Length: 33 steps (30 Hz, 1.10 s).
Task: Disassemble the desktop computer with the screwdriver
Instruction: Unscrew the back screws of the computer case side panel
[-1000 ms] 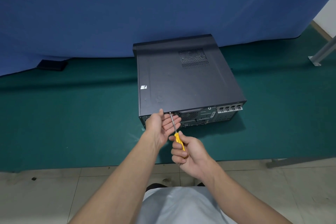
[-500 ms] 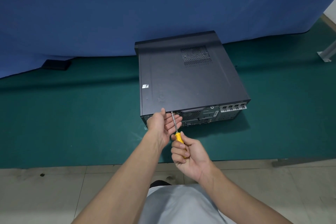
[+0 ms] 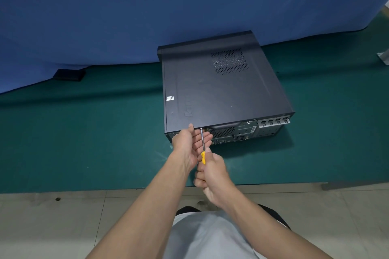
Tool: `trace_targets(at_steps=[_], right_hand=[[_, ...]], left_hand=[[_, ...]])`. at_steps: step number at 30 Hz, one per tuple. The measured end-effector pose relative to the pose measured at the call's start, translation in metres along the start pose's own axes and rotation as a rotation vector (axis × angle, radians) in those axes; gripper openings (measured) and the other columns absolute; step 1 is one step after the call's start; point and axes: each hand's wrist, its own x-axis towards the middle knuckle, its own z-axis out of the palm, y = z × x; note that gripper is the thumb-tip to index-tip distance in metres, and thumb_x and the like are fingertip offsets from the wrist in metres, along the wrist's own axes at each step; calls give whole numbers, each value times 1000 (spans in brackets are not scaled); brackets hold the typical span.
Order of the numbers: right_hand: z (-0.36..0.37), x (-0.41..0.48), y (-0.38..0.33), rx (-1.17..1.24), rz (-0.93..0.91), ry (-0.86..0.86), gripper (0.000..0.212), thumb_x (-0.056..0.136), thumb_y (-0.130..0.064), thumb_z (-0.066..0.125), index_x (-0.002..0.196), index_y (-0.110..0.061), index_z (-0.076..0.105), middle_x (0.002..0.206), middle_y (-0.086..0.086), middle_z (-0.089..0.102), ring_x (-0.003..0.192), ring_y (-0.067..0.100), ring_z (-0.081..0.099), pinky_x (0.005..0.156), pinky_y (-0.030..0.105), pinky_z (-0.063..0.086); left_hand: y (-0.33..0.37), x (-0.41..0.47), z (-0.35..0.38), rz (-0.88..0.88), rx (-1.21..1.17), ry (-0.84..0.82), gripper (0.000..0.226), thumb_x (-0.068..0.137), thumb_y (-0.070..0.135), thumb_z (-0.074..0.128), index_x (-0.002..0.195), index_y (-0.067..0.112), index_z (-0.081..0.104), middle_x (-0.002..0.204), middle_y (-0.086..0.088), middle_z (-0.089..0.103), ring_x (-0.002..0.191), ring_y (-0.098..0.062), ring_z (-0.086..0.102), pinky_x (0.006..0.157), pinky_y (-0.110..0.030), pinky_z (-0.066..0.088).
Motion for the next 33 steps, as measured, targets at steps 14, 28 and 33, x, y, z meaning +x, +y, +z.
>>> trace_targets(at_steps=[14, 28, 33], right_hand=[[-24, -3, -17, -130, 63, -148, 33, 102, -37, 42, 92, -7, 51, 65, 9, 49, 50, 19, 44, 46, 27, 36], [-19, -21, -13, -419, -16, -113, 24, 104, -23, 35, 85, -12, 42, 64, 4, 48, 41, 10, 32, 39, 22, 24], [-13, -22, -5, -1297, -401, 190, 26, 103, -22, 32, 105, -3, 49, 99, 17, 58, 84, 31, 55, 62, 32, 34]], left_hand=[[-6, -1, 6, 106, 66, 32, 19, 83, -20, 57, 90, -3, 57, 64, -15, 69, 58, -21, 70, 55, -25, 58], [-3, -6, 6, 135, 29, 22, 17, 86, -21, 51, 84, -5, 53, 76, -22, 64, 66, -27, 68, 59, -27, 60], [-5, -6, 8, 128, 30, 27, 16, 87, -20, 51, 85, -5, 54, 78, -23, 65, 68, -27, 69, 58, -29, 60]])
